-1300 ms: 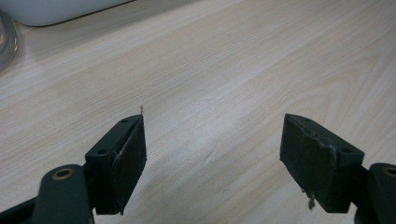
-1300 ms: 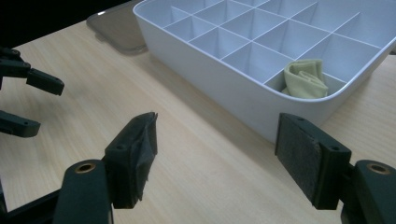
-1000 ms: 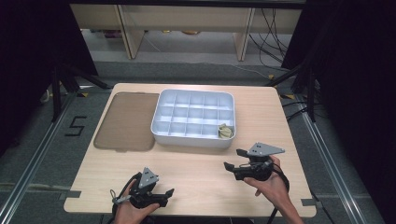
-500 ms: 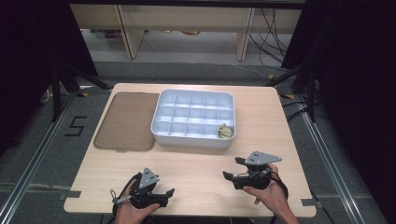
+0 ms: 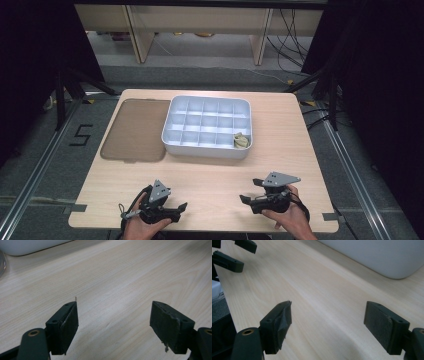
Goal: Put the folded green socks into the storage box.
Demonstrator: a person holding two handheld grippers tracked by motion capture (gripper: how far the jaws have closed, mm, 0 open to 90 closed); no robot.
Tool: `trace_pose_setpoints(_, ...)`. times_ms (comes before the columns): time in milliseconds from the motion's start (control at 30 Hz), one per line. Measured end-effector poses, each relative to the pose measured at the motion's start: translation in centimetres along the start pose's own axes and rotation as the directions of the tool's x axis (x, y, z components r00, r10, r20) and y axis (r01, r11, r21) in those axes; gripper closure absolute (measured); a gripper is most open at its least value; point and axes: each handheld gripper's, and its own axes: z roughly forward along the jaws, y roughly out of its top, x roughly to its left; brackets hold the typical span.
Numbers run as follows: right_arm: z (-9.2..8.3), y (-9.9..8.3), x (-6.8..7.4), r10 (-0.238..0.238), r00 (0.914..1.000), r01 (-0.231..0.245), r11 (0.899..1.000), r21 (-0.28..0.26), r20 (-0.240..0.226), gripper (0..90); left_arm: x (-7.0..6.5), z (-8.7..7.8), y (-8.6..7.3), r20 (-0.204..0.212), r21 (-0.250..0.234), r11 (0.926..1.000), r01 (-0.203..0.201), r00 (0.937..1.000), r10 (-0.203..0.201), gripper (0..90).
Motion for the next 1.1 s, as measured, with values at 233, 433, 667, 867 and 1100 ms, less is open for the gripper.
trace_pose_setpoints(233,-0.2,-1.0,0.7,0.006,0.9995,-0.006,1.000,0.007,0.031,16.7,-0.2,0.1,0.0,0.004,-0.006,1.0000,-0.001,1.0000,0.001,22.4)
trace_pose_setpoints(433,-0.4,-1.8,1.2,-0.020,0.9979,0.019,1.000,0.012,0.061,16.0,-0.1,0.1,0.0,0.009,-0.008,1.0000,-0.004,1.0000,0.004,22.3)
trace_pose_setpoints(667,-0.9,-2.5,2.1,-0.026,0.9966,0.025,1.000,0.017,0.078,15.9,-0.4,0.1,0.0,0.007,-0.007,0.9999,-0.008,0.9999,0.008,22.0)
trace_pose_setpoints(867,-1.1,-2.8,2.4,-0.028,0.9972,0.025,0.999,0.034,0.069,16.0,-0.4,0.1,0.0,0.007,-0.004,0.9999,-0.010,0.9999,0.010,22.0)
trace_pose_setpoints(1100,-1.1,-2.8,2.2,-0.020,0.9966,0.018,0.999,0.028,0.079,16.2,-0.3,0.2,0.0,0.004,-0.006,0.9999,-0.010,0.9999,0.010,22.0)
